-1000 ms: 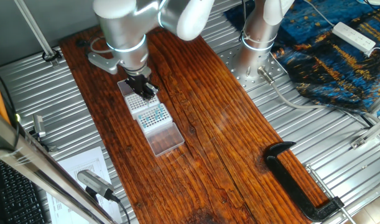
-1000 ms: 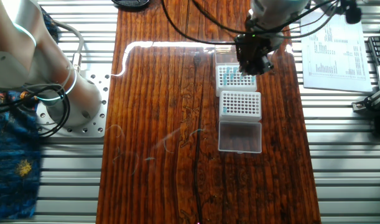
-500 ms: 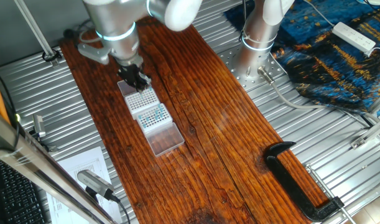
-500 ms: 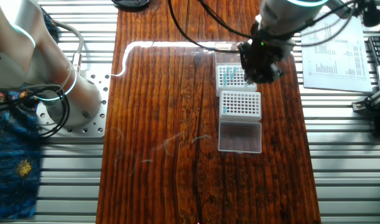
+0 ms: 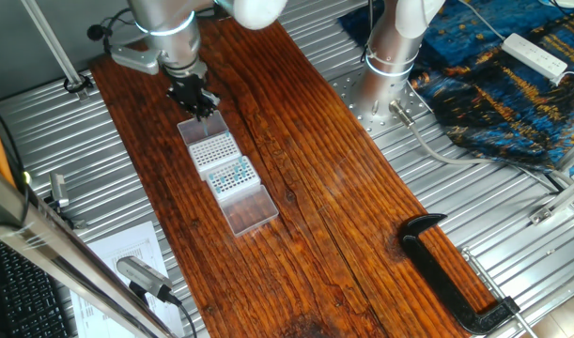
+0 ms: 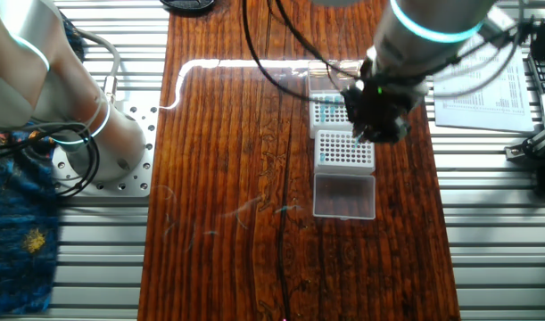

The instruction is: Transfer all medium pipette tips from one holder to another

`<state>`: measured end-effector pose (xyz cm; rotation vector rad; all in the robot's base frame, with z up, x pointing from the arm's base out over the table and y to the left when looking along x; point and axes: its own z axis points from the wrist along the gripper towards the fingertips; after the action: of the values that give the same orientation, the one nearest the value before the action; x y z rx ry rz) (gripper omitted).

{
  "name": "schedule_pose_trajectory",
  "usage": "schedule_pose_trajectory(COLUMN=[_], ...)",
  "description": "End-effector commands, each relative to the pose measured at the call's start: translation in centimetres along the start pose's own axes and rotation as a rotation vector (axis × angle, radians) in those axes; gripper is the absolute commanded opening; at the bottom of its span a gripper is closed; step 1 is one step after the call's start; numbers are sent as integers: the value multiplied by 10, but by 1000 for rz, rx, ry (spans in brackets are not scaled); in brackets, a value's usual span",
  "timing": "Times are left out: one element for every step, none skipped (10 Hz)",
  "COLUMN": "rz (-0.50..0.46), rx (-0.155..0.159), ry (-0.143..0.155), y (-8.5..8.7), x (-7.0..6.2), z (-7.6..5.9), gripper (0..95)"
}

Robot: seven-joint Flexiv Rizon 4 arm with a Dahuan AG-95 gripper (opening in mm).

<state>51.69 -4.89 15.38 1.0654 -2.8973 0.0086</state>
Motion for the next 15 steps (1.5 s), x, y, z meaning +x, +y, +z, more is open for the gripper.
schedule_pose_trajectory(rz=[-5, -5, -4, -4, -5, -5, -2, -1, 1, 1, -1, -3, -4, -6, -6], rx=[1, 1, 1, 0, 0, 0, -4, -6, -9, -10, -11, -13, -13, -15, -19], ry=[-7, -6, -6, -11, -11, -11, -9, -7, -4, -3, -2, -4, -5, -6, -11], y=[2, 3, 5, 7, 8, 8, 9, 9, 12, 13, 14, 15, 17, 18, 19], x=[4, 6, 9, 12, 12, 12, 14, 14, 16, 17, 18, 19, 20, 22, 22], z=[8, 12, 15, 20, 22, 24, 26, 27, 28, 29, 29, 30, 30, 31, 31], gripper=[0, 0, 0, 0, 0, 0, 0, 0, 0, 0, 0, 0, 0, 0, 0])
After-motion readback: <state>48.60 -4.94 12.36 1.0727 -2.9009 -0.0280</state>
